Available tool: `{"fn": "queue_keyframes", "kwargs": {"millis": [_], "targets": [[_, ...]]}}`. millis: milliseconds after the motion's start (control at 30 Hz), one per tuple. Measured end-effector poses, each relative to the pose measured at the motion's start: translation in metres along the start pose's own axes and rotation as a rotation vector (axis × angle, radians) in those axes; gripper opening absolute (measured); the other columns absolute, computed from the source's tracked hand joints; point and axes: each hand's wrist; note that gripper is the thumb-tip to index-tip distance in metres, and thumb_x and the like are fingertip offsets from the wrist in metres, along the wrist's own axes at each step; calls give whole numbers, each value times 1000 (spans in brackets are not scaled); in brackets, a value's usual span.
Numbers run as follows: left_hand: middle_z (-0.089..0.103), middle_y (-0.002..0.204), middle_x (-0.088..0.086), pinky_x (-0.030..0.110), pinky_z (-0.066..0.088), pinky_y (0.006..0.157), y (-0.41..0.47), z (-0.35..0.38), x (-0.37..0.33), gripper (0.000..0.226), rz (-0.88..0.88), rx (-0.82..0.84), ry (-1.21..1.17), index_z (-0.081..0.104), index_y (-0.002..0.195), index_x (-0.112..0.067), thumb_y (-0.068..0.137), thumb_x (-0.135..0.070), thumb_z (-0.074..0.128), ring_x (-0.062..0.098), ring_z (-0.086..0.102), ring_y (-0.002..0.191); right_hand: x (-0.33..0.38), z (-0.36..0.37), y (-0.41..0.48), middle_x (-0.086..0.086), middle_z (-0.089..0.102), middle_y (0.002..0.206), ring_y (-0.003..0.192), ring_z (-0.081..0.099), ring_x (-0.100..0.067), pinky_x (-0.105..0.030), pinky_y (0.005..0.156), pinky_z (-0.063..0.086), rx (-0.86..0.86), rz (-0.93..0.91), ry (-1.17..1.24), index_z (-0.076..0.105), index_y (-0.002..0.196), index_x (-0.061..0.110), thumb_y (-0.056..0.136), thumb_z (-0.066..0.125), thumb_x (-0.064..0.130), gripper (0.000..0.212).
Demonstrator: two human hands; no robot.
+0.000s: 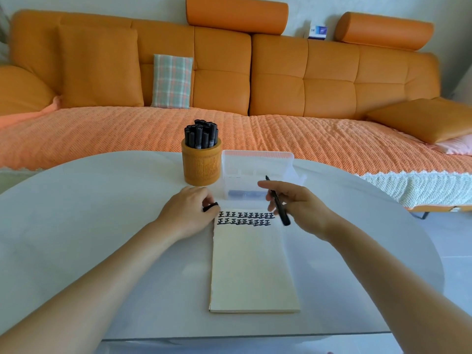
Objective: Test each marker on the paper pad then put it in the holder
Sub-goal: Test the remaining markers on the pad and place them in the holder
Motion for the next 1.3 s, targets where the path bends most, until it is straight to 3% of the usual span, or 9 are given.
{"fn": "queue_keyframes", "kwargs": {"millis": [100, 167, 267, 400, 567, 767, 967, 1300], "targets": [[54, 116, -13, 35, 41, 96, 0, 1, -9, 39, 95, -11, -13, 57, 118, -26, 91, -54, 53, 12, 45, 113, -5, 4, -6, -6, 47, 82, 73, 49, -17, -20, 72, 49, -34, -79, -26, 66, 120, 23, 94, 58, -3, 38], [51, 125, -14, 35, 37, 101, -1, 2, -20, 55, 168, 23, -14, 53, 126, -27, 86, -64, 51, 10, 42, 119, -7, 6, -10, -6, 45, 71, 65, 45, -22, -28, 62, 45, -128, -79, 129, 70, 106, 12, 99, 57, 13, 15], [49, 132, -13, 33, 33, 106, 0, 8, -38, 77, 286, 91, 1, 50, 132, -29, 73, -77, 42, 10, 38, 126, -16, 6, -15, -14, 55, 65, 53, 51, -28, -32, 49, 34, -244, -11, 285, 69, 101, 5, 101, 45, 9, 25], [43, 139, -12, 33, 31, 110, 5, 25, -57, 79, 338, 175, 37, 44, 139, -30, 75, -74, 55, 10, 33, 131, -31, 2, -19, -15, 69, 76, 63, 63, -31, -26, 45, 32, -296, 112, 258, 65, 91, 5, 88, 56, 1, 11], [42, 133, -13, 33, 32, 108, 12, 37, -61, 81, 305, 216, 55, 43, 140, -31, 73, -75, 57, 11, 34, 128, -36, 6, -17, -10, 67, 66, 54, 57, -23, -30, 53, 44, -289, 138, 119, 58, 73, 6, 85, 67, 4, 15], [39, 123, -16, 30, 33, 107, 15, 41, -60, 83, 295, 235, 10, 46, 139, -32, 70, -75, 61, 7, 33, 123, -39, 8, -16, -8, 58, 59, 49, 48, -18, -25, 47, 38, -273, 109, 89, 50, 71, 5, 86, 64, 0, 21], [38, 123, -17, 29, 33, 107, 17, 41, -61, 84, 278, 262, -17, 46, 138, -34, 67, -76, 61, 5, 31, 124, -42, 9, -14, -3, 63, 64, 51, 47, -16, -22, 47, 37, -248, 117, 61, 51, 69, 10, 85, 67, 3, 24], [39, 124, -17, 28, 33, 106, 16, 38, -63, 82, 260, 270, -14, 45, 139, -34, 70, -73, 65, 4, 30, 125, -42, 9, -15, -2, 63, 69, 55, 47, -8, -16, 49, 38, -269, 100, -16, 50, 73, 3, 83, 66, 4, 19]]}}
Point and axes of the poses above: each hand's wrist, its own y-axis towards the middle knuckle, its own z-axis out of the palm, x = y × z
